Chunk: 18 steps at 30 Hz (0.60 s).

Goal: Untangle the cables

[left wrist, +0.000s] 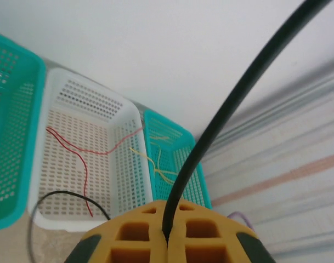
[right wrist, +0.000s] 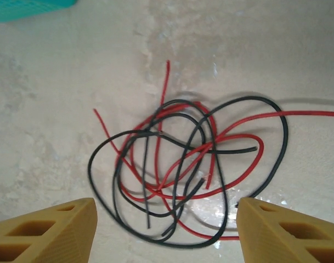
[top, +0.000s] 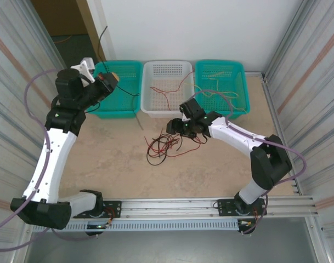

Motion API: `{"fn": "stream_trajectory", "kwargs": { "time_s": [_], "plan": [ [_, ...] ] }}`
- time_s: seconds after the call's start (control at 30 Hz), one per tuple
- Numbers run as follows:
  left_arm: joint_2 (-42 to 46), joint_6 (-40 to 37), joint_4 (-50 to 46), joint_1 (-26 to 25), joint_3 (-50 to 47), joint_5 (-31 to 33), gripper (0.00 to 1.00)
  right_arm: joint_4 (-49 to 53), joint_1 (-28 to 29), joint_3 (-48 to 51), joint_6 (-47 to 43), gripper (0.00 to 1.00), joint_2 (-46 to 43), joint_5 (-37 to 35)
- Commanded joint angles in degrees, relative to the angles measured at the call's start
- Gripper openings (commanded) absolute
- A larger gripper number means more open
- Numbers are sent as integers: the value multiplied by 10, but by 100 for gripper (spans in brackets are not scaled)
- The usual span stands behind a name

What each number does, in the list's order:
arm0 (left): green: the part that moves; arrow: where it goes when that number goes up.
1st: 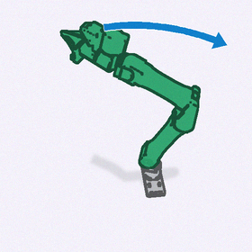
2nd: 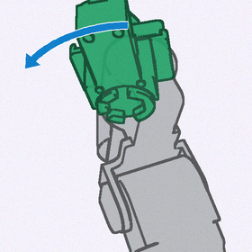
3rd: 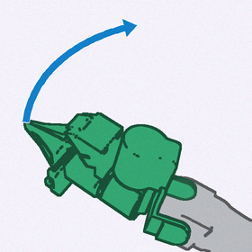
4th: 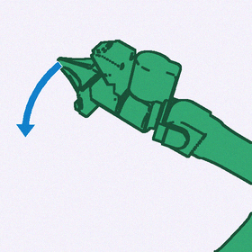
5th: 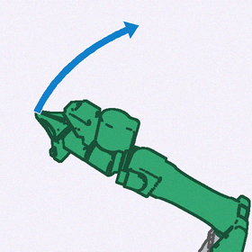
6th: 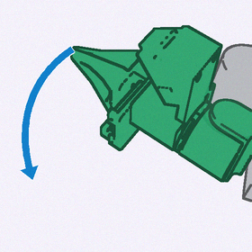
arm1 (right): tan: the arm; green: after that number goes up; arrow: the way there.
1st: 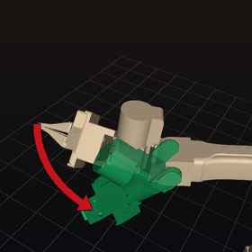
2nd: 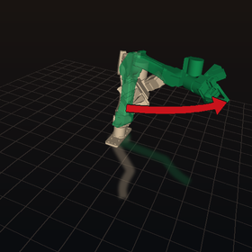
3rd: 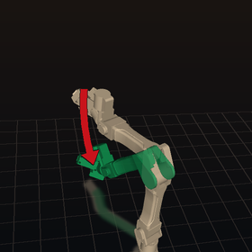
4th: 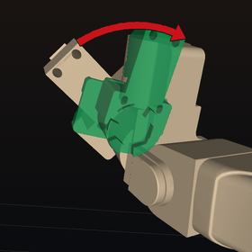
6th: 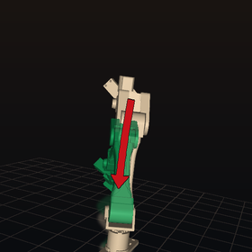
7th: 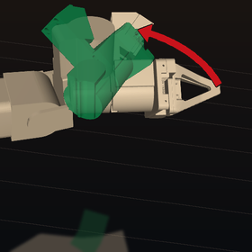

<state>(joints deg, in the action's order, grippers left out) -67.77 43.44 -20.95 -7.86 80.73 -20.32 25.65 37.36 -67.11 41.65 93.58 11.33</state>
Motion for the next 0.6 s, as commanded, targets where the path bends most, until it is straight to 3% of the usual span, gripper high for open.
{"fn": "stream_trajectory", "kwargs": {
  "time_s": [0.0, 0.27, 0.4, 0.57],
  "plan": [
    [-8, 8, -10, 31, 29, 12, 0, 19, 1, -5, 11, 65, 4, -6],
    [-101, 6, 29, 97, 77, -13, 0, 41, 14, -21, 1, 63, -10, -3],
    [-131, 20, 84, 105, 93, -12, 0, 48, 25, -24, -5, 63, -14, -5],
    [-208, 15, 64, 110, 182, 4, 0, 54, 26, -38, -8, 62, 4, -2]
  ]
}}
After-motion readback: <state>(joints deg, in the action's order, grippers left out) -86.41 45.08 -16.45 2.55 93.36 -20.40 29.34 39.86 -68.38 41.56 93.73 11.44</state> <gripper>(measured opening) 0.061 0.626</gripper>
